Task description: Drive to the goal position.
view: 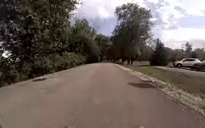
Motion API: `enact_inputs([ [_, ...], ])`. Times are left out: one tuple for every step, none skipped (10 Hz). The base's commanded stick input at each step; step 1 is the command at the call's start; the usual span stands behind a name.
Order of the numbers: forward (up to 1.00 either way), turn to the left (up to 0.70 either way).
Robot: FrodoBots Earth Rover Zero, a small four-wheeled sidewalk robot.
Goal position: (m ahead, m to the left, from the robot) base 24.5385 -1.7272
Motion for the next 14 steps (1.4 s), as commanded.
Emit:
enact_inputs([
  [0.7, 0.0],
  [0.7, 0.0],
  [0.7, 0.0],
  [0.7, 0.0],
  [0.7, 0.0],
  [0.7, -0.01],
  [0.7, -0.07],
  [0.7, -0.13],
  [0.7, -0.19],
  [0.7, -0.24],
  [0.7, -0.3],
  [0.7, -0.34],
  [0.7, -0.3],
  [0.7, -0.27],
])
